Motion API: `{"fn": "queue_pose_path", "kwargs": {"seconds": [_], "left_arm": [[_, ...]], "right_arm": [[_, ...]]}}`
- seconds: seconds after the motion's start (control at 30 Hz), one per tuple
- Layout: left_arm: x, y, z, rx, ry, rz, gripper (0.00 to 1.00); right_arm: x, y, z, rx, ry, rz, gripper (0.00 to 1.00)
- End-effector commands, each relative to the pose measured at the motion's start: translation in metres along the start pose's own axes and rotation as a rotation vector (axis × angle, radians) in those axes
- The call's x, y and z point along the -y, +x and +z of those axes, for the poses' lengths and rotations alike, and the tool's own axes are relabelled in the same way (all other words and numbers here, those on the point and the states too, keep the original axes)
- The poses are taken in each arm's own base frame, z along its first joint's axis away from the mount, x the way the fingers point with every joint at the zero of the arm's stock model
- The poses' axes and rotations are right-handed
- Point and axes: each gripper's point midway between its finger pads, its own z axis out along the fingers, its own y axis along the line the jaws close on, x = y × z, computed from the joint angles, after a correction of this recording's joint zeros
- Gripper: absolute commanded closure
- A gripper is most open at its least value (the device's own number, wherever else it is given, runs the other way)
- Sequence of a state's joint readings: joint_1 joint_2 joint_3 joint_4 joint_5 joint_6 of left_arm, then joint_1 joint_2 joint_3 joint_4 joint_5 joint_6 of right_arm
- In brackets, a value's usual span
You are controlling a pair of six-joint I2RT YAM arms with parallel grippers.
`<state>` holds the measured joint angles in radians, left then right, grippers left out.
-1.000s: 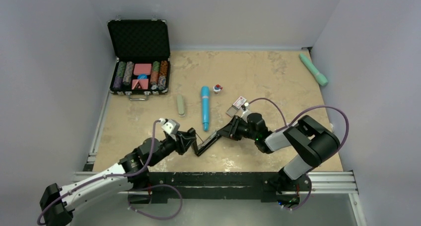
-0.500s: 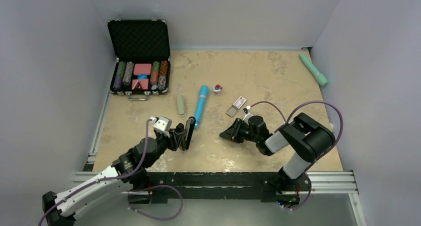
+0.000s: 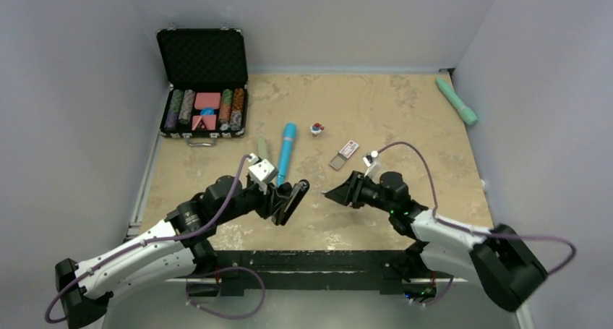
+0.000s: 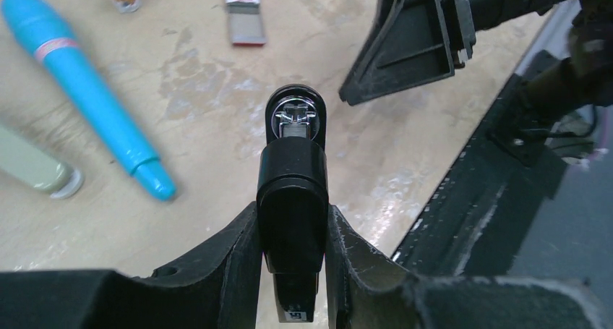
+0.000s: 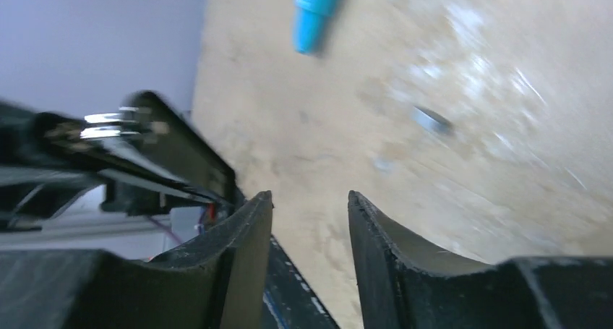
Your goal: Unload the staples from the stapler
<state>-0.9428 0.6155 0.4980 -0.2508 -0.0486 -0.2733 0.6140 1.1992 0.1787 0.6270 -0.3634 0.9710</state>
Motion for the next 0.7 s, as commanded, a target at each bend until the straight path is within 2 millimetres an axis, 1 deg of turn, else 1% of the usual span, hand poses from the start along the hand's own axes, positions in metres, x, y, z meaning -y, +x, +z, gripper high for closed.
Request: {"fn": "queue_pose_path", "kwargs": {"seconds": [0.0, 0.07, 0.13, 0.17, 0.23, 0.27, 0.33, 0.4, 0.5, 0.57, 0.67], "left_arm": [[0.054, -0.071, -0.012, 0.141, 0.247, -0.057, 1.00], [0.067, -0.084, -0.014, 0.165, 0.310, -0.103, 1.00], [0.078, -0.097, -0.017, 0.183, 0.373, -0.137, 1.00], [0.084, -0.103, -0.019, 0.181, 0.406, -0.150, 1.00], [0.096, -0.115, -0.025, 0.186, 0.478, -0.172, 1.00], [0.100, -0.129, -0.030, 0.223, 0.509, -0.181, 1.00], [0.103, -0.144, -0.036, 0.248, 0.560, -0.217, 1.00], [0.097, -0.160, -0.042, 0.281, 0.598, -0.277, 1.00], [0.090, -0.188, -0.054, 0.341, 0.691, -0.376, 1.00], [0.083, -0.205, -0.055, 0.362, 0.743, -0.438, 1.00], [0.072, -0.219, -0.046, 0.371, 0.825, -0.527, 1.00]], "right_arm": [[-0.082, -0.038, -0.037, 0.114, -0.182, -0.238, 0.42], [-0.122, -0.058, -0.065, 0.214, -0.267, -0.328, 0.26], [-0.149, -0.069, -0.084, 0.269, -0.320, -0.403, 0.20], [-0.157, -0.072, -0.090, 0.282, -0.335, -0.440, 0.18], [-0.168, -0.074, -0.096, 0.288, -0.357, -0.513, 0.16], [-0.173, -0.073, -0.097, 0.282, -0.377, -0.540, 0.13], [-0.182, -0.065, -0.101, 0.259, -0.445, -0.593, 0.07], [-0.190, -0.062, -0.105, 0.259, -0.494, -0.641, 0.02], [-0.199, -0.067, -0.108, 0.292, -0.523, -0.696, 0.01], [-0.207, -0.071, -0.109, 0.308, -0.542, -0.724, 0.01], [-0.223, -0.074, -0.110, 0.311, -0.602, -0.736, 0.01]]}}
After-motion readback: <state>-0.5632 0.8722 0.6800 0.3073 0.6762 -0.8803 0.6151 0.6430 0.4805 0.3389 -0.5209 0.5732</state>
